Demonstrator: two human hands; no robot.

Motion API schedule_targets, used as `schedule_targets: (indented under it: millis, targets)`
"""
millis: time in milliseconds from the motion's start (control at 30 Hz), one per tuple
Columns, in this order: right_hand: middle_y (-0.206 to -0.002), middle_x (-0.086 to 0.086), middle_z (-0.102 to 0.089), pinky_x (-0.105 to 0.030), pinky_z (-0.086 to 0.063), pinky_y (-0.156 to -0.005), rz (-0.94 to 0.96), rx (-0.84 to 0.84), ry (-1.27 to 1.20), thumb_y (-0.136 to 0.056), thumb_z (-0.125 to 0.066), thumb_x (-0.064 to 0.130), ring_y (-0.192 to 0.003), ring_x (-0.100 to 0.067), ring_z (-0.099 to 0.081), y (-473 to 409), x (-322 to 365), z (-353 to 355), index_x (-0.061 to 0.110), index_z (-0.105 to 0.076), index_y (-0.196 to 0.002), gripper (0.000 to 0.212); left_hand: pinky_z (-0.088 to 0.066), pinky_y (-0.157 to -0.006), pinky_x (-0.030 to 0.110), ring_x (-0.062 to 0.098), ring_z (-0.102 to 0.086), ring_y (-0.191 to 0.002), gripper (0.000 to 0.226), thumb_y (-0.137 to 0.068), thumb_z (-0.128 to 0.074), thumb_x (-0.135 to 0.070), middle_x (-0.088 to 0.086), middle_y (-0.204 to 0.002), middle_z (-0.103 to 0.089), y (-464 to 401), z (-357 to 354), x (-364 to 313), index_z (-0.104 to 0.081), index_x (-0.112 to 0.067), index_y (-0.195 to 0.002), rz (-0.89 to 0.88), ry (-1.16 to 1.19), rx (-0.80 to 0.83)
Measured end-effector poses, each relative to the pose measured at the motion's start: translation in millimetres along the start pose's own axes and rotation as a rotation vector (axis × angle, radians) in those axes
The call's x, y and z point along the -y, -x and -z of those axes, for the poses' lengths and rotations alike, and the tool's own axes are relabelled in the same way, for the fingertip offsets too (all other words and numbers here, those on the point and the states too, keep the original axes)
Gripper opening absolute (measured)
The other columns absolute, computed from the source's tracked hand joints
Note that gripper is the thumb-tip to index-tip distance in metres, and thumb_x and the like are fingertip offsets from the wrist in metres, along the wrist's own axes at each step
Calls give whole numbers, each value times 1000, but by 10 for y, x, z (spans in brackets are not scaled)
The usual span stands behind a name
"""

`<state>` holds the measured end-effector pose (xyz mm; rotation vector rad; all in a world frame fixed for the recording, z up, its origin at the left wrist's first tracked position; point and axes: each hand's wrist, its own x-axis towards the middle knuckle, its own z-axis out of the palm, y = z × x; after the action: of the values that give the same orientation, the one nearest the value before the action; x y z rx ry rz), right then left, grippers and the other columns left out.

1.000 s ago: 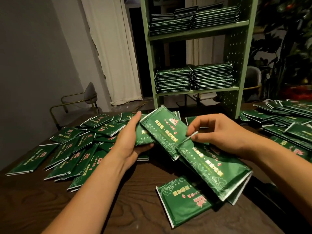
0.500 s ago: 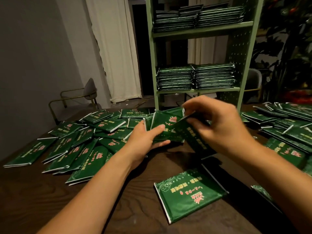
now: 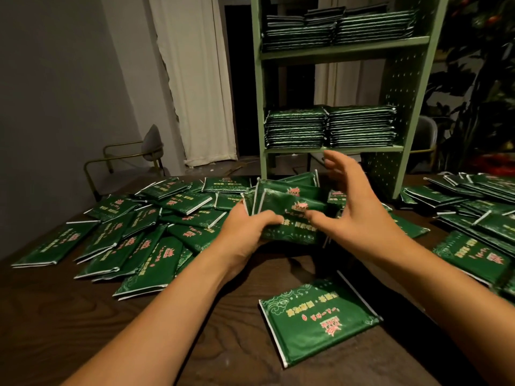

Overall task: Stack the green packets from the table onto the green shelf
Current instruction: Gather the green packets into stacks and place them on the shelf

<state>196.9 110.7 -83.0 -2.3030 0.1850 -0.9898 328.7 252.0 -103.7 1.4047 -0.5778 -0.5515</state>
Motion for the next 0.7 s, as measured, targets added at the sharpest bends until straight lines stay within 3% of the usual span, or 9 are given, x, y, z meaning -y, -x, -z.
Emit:
schedule_targets:
  millis: [67, 133, 233, 300, 400, 467, 567, 633, 700]
  targets:
    - [-137, 14, -49, -3, -39, -90, -244, 181, -151, -82, -80, 13, -121, 3, -53, 60, -70, 64, 29, -30, -151, 87, -61, -85, 44, 31, -70, -93, 47, -78, -67, 3, 27, -110, -68, 2, 25, -21, -51, 7, -122, 57, 147, -17]
    - [-125, 16, -63, -7, -50, -82, -315, 309, -300, -85, -76, 7, -106, 8, -63, 122, -159, 57, 29, -44, -140, 67, -61, -84, 44, 32, -66, -97, 68, -65, -67, -4, 33, -120, -62, 14, 14, -29, -45, 10, -127, 92, 200, 1]
    - [-113, 21, -71, -19, -55, -91, -298, 254, -329, -92, -69, 10, -104, 5, -66, 114, -217, 38, 30, -58, -123, 39, -51, -102, 56, 34, -64, -105, 62, -51, -70, -11, 25, -113, -63, 31, -25, -1, -52, -2, -109, 91, 13, -41]
    - [-115, 15, -72, -23, -56, -91, -318, 240, -335, -94, -67, 13, -105, 0, -67, 93, -244, 55, 26, -60, -124, 33, -50, -102, 55, 32, -66, -105, 49, -55, -71, -10, 16, -107, -69, 26, -50, 12, -58, -12, -102, 48, -121, -80]
    - [-120, 11, -68, -25, -54, -95, -352, 321, -194, -94, -68, 23, -103, 2, -66, 113, -284, 54, 27, -56, -130, 38, -54, -96, 47, 24, -65, -104, 50, -61, -64, -8, 7, -115, -66, 35, -63, 16, -57, -27, -106, -15, -230, -73]
    - [-123, 11, -63, -31, -53, -99, -368, 312, -119, -93, -69, 32, -107, -5, -64, 124, -292, 36, 30, -46, -139, 52, -55, -91, 44, 21, -63, -100, 51, -74, -65, -1, 6, -123, -58, 28, -71, 48, -52, -31, -113, -31, -271, -55]
    - [-130, 2, -57, -38, -49, -103, -362, 233, -93, -94, -67, 31, -114, -17, -60, 119, -270, 26, 35, -33, -147, 64, -51, -74, 42, 24, -58, -84, 54, -85, -58, 5, 6, -107, -60, 2, -97, 116, -43, -28, -125, -41, -330, -39]
    - [-128, -7, -59, -45, -53, -99, -354, 251, -86, -96, -64, 25, -109, -21, -64, 126, -268, 2, 37, -32, -146, 60, -44, -65, 34, 22, -54, -74, 58, -89, -60, -2, 6, -102, -58, -1, -114, 151, -36, -29, -134, -58, -413, -36]
    - [-121, -4, -64, -47, -56, -91, -347, 308, -93, -97, -59, 16, -99, -18, -69, 153, -266, -40, 36, -33, -141, 55, -39, -57, 29, 17, -50, -63, 60, -91, -60, -9, 6, -90, -56, -9, -115, 185, -30, -31, -139, -61, -463, -35]
